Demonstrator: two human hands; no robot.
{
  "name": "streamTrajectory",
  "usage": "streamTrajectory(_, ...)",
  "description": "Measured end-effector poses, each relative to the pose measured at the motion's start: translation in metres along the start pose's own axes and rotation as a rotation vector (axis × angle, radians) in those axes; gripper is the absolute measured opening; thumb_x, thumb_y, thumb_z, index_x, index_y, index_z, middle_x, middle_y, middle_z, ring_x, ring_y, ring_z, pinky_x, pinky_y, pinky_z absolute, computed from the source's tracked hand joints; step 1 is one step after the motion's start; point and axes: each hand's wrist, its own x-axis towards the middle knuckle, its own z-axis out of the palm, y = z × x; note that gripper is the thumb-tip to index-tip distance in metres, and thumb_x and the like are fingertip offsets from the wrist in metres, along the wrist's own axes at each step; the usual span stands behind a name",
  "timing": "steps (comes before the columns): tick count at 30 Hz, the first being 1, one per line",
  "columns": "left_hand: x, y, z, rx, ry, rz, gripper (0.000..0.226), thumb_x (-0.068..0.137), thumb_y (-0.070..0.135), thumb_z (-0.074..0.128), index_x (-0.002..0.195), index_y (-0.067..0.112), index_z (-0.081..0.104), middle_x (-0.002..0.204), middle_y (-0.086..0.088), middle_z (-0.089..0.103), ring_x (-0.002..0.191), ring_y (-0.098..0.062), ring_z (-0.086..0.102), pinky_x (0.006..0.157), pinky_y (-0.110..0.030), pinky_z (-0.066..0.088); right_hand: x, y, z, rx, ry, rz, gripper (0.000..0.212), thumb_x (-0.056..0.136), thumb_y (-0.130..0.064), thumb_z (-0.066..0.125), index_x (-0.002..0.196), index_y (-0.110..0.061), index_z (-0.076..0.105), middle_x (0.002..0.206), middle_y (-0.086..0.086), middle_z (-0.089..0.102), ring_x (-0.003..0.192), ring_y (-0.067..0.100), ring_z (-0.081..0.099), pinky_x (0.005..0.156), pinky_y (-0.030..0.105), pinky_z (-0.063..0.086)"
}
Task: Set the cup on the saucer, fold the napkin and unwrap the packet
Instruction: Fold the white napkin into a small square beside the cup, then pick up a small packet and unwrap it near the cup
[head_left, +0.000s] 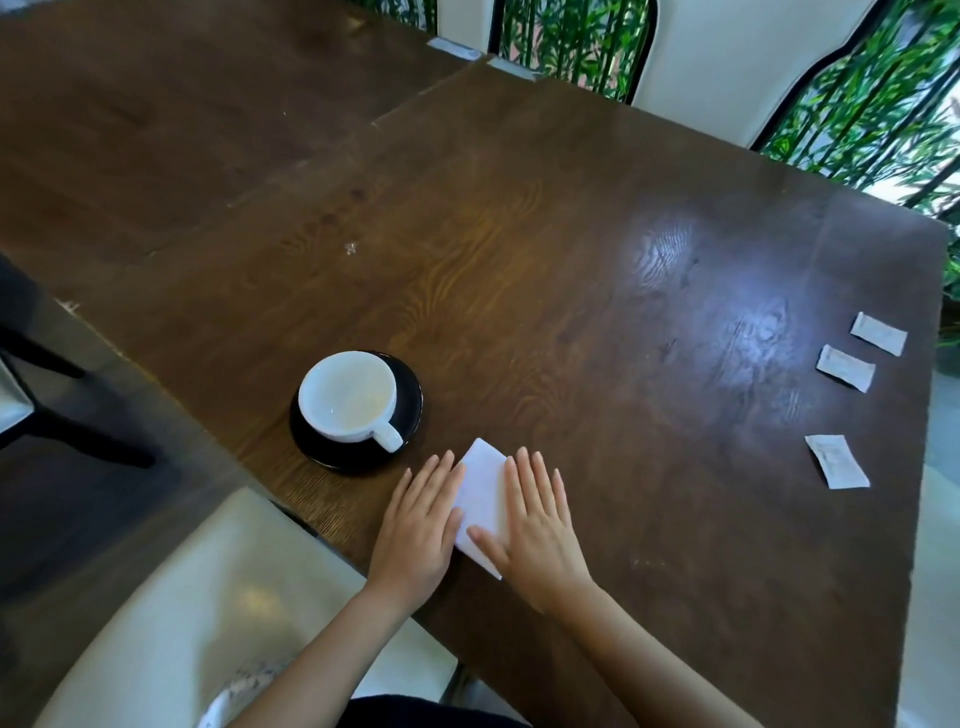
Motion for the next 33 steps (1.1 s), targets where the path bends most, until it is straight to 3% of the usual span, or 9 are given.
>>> streamTrajectory(4, 0.001, -0.006, 0.000, 0.076, -0.088, -0.004, 0.058, 0.099, 0.036, 0.007, 0.141, 0.012, 0.038, 0.146, -0.004, 0.043, 0.139, -0.022, 0.032, 0.112, -0.042, 0.016, 0.003, 0.007, 0.006, -0.055, -0.049, -0.020, 0.092, 0.079, -0.075, 0.004, 0.142, -0.011, -0.018, 0.149, 0.005, -0.027, 0.142, 0.024, -0.024, 0.114, 0.040, -0.019)
streamTrajectory(11, 0.002, -0.008, 0.000, 0.091, -0.113, 0.012, 0.063, 0.096, 0.043, -0.001, 0.145, 0.016, 0.029, 0.152, 0.001, 0.031, 0.143, -0.019, 0.020, 0.117, -0.041, 0.004, 0.004, 0.007, 0.010, -0.064, -0.059, -0.021, 0.097, 0.078, -0.080, 0.004, 0.145, -0.013, -0.015, 0.150, 0.003, -0.027, 0.141, 0.022, -0.026, 0.112, 0.042, -0.023)
streamTrajectory(14, 0.004, -0.008, -0.001, 0.043, -0.126, -0.012, 0.060, 0.093, 0.044, 0.006, 0.147, 0.021, 0.019, 0.156, 0.005, 0.018, 0.145, -0.013, 0.007, 0.118, -0.036, -0.003, 0.003, 0.008, 0.007, 0.005, -0.050, -0.045, 0.096, 0.078, -0.079, 0.009, 0.145, -0.014, -0.015, 0.149, 0.000, -0.029, 0.140, 0.019, -0.028, 0.112, 0.039, -0.022)
streamTrajectory(16, 0.008, -0.005, -0.006, -0.033, -0.111, -0.041, 0.054, 0.097, 0.040, 0.018, 0.147, 0.021, 0.021, 0.157, 0.002, 0.019, 0.145, -0.012, 0.007, 0.118, -0.033, -0.001, 0.001, 0.012, 0.001, 0.145, -0.030, -0.054, 0.092, 0.082, -0.075, 0.019, 0.148, -0.017, -0.009, 0.149, -0.006, -0.026, 0.141, 0.013, -0.026, 0.112, 0.031, -0.022)
streamTrajectory(19, 0.021, 0.012, -0.019, -0.113, 0.000, -0.029, 0.046, 0.097, 0.027, 0.040, 0.142, 0.017, 0.037, 0.152, -0.004, 0.032, 0.142, -0.019, 0.024, 0.115, -0.034, 0.014, -0.001, 0.020, -0.017, 0.419, 0.058, -0.021, 0.076, 0.090, -0.058, 0.038, 0.149, -0.020, 0.009, 0.154, -0.010, -0.008, 0.145, 0.007, -0.008, 0.116, 0.024, -0.009)
streamTrajectory(23, 0.063, 0.057, -0.028, -0.199, 0.030, 0.052, 0.037, 0.094, 0.019, 0.048, 0.130, 0.015, 0.052, 0.138, -0.003, 0.053, 0.130, -0.017, 0.043, 0.112, -0.032, 0.025, -0.002, 0.044, -0.049, 0.549, 0.158, 0.094, 0.061, 0.092, -0.037, 0.051, 0.145, -0.017, 0.029, 0.155, 0.000, 0.024, 0.143, 0.013, 0.018, 0.117, 0.029, 0.017)
streamTrajectory(30, 0.173, 0.162, -0.026, -0.213, -0.192, 0.178, 0.038, 0.089, 0.017, 0.052, 0.126, 0.013, 0.055, 0.125, -0.009, 0.061, 0.119, -0.028, 0.052, 0.098, -0.035, 0.041, 0.017, 0.144, -0.127, 0.550, 0.184, 0.339, 0.041, 0.090, -0.024, 0.057, 0.126, -0.005, 0.054, 0.128, 0.012, 0.060, 0.119, 0.026, 0.054, 0.102, 0.036, 0.041)
streamTrajectory(33, 0.213, 0.203, -0.017, -0.135, -0.335, 0.186, 0.041, 0.088, 0.024, 0.054, 0.128, 0.016, 0.052, 0.127, -0.008, 0.060, 0.119, -0.027, 0.053, 0.096, -0.033, 0.042, 0.012, 0.200, -0.155, 0.559, 0.178, 0.491, 0.035, 0.089, -0.034, 0.058, 0.114, -0.011, 0.062, 0.108, 0.000, 0.064, 0.102, 0.016, 0.058, 0.087, 0.028, 0.043)
